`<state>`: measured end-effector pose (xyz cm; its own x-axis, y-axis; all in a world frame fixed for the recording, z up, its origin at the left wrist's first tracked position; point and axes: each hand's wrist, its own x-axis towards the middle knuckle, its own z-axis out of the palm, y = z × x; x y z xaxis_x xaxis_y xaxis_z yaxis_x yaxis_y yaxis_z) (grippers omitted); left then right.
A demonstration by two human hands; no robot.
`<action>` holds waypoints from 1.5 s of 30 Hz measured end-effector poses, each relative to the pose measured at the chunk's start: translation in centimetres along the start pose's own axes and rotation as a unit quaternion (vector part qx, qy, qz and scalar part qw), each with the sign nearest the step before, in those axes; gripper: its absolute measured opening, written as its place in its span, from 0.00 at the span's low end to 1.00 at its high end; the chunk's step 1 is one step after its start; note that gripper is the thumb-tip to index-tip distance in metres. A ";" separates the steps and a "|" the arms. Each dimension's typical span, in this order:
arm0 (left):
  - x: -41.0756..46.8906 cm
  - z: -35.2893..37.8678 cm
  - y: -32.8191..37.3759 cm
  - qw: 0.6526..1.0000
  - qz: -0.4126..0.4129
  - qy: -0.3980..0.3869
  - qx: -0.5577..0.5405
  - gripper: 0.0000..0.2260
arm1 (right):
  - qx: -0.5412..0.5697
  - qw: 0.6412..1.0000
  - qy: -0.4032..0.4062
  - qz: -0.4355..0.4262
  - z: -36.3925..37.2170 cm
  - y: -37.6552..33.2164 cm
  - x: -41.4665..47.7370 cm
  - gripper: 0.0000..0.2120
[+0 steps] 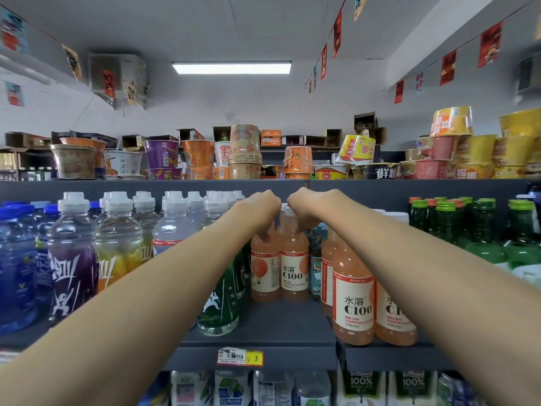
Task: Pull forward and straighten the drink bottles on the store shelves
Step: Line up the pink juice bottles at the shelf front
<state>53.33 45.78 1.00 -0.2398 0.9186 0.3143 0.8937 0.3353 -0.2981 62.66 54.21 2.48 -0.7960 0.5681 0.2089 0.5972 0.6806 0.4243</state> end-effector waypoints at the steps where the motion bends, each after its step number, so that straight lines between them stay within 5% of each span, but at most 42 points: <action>1: 0.1 -0.1 0.0 1.000 0.001 0.003 0.000 0.21 | -0.004 1.000 0.011 -0.004 0.1 0.0 0.1 0.15; 8: 0.1 0.6 0.1 0.999 -0.013 0.043 0.004 0.15 | 0.023 0.999 0.035 0.002 0.4 -0.3 -0.1 0.14; 14: -0.2 0.5 -0.1 1.000 -0.013 0.016 0.019 0.24 | 0.036 0.998 0.047 -0.004 0.3 -0.3 -0.5 0.21; 27: 0.4 2.2 0.6 0.988 -0.065 0.058 0.127 0.37 | 0.021 0.999 0.035 -0.008 0.1 -1.6 -1.5 0.14; 36: 0.4 2.4 0.4 0.978 -0.046 0.067 0.194 0.37 | 0.078 0.994 0.078 -0.028 -0.1 -2.0 -2.1 0.14; 45: 1.4 3.7 0.9 0.976 -0.017 0.063 0.207 0.26 | 0.101 0.989 0.104 -0.004 0.7 -2.2 -1.2 0.14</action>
<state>52.39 48.13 -2.19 -0.1944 0.8808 0.4318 0.6493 0.4455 -0.6164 62.34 52.40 0.64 -0.7915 0.4691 0.3918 0.5816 0.7751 0.2469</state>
